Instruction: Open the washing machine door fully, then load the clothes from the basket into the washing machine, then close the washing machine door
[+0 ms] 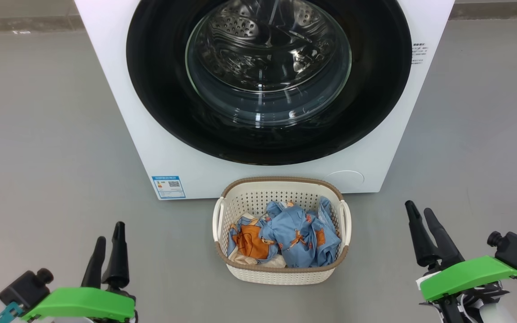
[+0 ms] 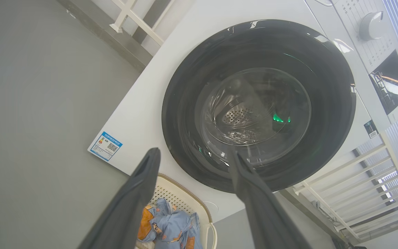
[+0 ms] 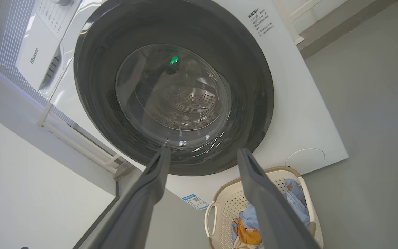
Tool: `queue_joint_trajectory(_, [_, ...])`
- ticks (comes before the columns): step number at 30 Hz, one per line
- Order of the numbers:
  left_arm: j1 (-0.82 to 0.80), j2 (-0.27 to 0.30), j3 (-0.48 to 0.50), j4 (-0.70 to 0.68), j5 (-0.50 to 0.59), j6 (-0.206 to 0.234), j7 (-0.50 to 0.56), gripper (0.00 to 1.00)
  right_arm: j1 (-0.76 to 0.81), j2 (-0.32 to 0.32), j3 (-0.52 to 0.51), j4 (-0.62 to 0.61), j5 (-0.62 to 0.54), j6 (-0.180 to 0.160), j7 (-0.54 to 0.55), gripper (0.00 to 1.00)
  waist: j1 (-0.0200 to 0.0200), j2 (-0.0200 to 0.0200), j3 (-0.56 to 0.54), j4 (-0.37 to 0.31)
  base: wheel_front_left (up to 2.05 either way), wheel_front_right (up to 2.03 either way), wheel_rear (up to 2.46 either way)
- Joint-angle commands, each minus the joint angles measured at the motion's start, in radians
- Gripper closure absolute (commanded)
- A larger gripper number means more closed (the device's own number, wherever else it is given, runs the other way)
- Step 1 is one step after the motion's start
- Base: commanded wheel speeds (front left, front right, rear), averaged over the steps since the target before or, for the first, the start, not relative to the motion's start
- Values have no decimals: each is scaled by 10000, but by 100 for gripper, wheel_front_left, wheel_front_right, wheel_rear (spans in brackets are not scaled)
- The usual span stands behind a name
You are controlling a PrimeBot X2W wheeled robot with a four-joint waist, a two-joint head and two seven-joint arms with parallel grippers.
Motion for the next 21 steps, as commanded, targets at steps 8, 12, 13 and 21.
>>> queue_joint_trajectory(8, [-435,200,30,-272,1647,492,-348,0,-571,-179,307,-298,-1723,10,-375,0,0,0,-12,39,0,0,0])
queue_joint_trajectory(12, [-464,207,-50,-268,2220,657,-466,0,-612,-207,374,-292,-2279,11,-493,0,0,0,-17,66,0,0,0])
queue_joint_trajectory(13, [-464,207,-50,-268,2220,657,-466,0,-612,-207,374,-292,-2279,11,-493,0,0,0,-17,66,0,0,0])
queue_joint_trajectory(21, [-522,221,-183,-318,3059,725,-704,0,-733,-246,394,-109,-3249,12,-729,0,0,0,24,144,0,0,0])
